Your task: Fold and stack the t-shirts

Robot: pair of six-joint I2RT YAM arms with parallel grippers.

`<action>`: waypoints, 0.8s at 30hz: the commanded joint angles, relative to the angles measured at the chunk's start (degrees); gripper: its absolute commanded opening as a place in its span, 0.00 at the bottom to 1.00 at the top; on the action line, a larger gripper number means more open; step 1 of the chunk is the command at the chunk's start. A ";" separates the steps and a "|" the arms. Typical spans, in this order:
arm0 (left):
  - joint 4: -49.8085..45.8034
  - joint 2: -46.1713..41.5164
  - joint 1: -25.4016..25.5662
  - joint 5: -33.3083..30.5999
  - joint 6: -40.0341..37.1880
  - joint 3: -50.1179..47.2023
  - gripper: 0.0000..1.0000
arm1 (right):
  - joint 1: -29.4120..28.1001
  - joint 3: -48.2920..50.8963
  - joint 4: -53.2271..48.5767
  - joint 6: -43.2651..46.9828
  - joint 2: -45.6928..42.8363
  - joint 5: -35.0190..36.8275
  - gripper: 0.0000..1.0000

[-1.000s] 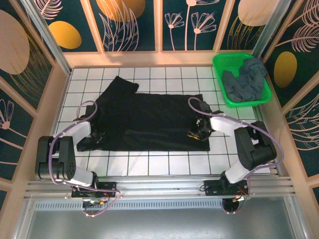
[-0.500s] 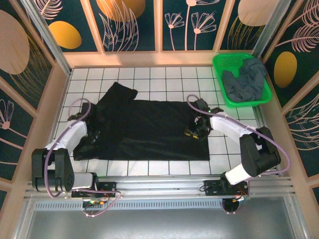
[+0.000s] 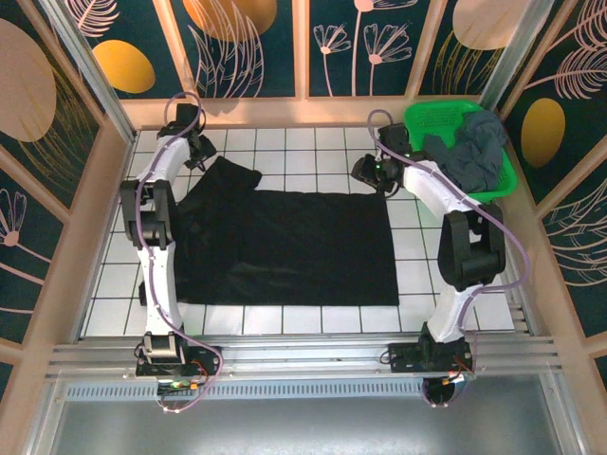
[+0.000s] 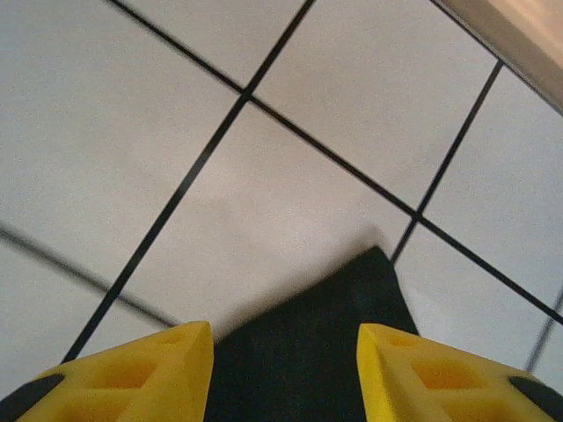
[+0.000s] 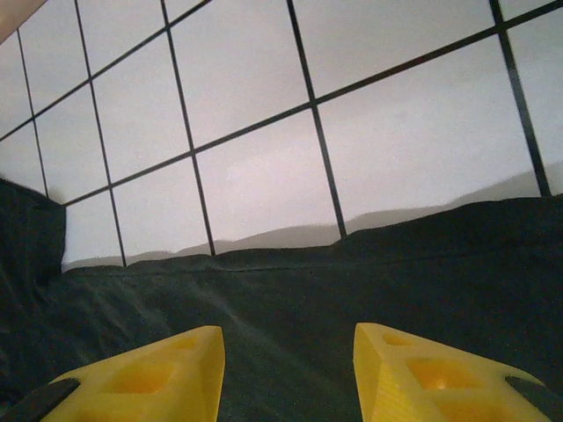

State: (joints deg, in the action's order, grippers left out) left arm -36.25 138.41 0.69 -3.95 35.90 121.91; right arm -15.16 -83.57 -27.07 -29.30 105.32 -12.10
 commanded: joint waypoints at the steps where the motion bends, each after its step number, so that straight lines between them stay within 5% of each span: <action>1: -0.87 4.26 -0.18 -1.06 -4.65 5.53 0.51 | 0.39 -2.91 -1.54 1.55 0.85 -1.96 0.44; 9: 9.68 8.10 0.69 0.01 -6.85 5.30 0.56 | 0.64 0.89 -0.46 0.78 -0.36 -3.26 0.44; 24: 1.88 14.72 5.11 -11.95 -5.50 10.31 0.51 | 1.08 5.29 0.41 0.39 -1.87 -4.42 0.44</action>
State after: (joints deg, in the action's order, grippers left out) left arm -28.56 149.88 5.30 -12.29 29.67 129.75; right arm -14.79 -79.20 -26.94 -28.86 105.91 -15.33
